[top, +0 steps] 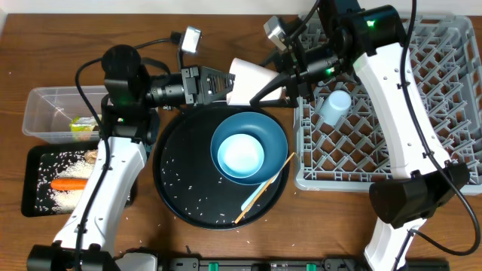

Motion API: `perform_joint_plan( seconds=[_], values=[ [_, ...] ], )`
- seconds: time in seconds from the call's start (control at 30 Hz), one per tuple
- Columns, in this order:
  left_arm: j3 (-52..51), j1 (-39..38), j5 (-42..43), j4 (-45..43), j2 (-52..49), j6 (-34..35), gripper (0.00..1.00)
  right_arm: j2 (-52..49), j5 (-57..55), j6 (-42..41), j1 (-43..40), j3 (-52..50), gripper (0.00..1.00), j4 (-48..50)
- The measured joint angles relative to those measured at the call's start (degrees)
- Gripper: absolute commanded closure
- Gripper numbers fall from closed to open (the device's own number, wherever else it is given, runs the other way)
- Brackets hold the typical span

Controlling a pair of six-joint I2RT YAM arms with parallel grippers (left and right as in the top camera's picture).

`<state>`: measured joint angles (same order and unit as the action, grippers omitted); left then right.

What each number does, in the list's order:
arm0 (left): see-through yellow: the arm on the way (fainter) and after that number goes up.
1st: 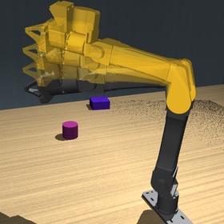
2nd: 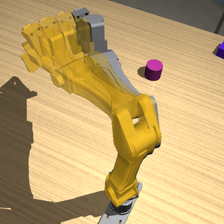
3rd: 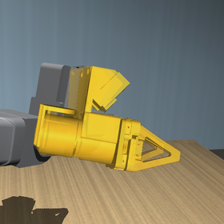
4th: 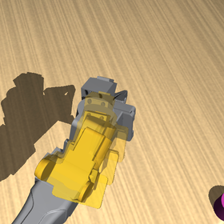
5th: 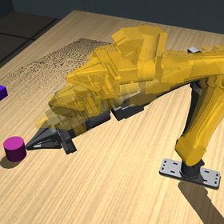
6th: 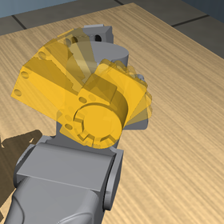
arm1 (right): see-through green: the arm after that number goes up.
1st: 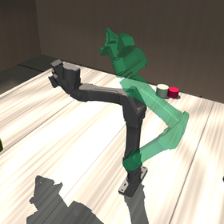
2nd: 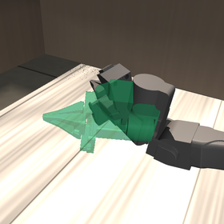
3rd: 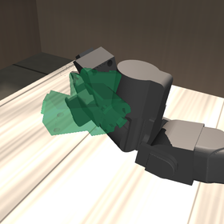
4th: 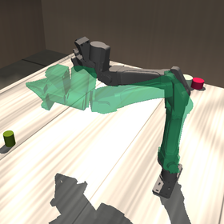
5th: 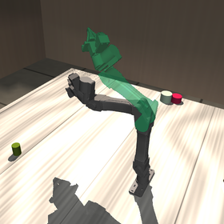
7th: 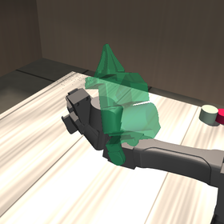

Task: Sort waste into correct bins and load items into the dishwasher rack
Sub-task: 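Close the right gripper on the pink cup held by the left gripper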

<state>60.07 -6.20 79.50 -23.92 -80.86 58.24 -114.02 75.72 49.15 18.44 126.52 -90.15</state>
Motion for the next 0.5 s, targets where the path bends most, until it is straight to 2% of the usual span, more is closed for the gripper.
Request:
perform_joint_plan(
  seconds=[0.27, 0.5],
  values=[
    [0.0, -0.8, 0.4, 9.9, 0.0, -5.1, 0.94, 0.0, -0.8, -0.1, -0.8, -0.6, 0.50, 1.1],
    [0.0, -2.1, -0.7, 11.3, 0.0, -7.3, 0.94, 0.0, -0.8, -0.1, -1.4, -0.7, 0.51, 1.5]
  ],
)
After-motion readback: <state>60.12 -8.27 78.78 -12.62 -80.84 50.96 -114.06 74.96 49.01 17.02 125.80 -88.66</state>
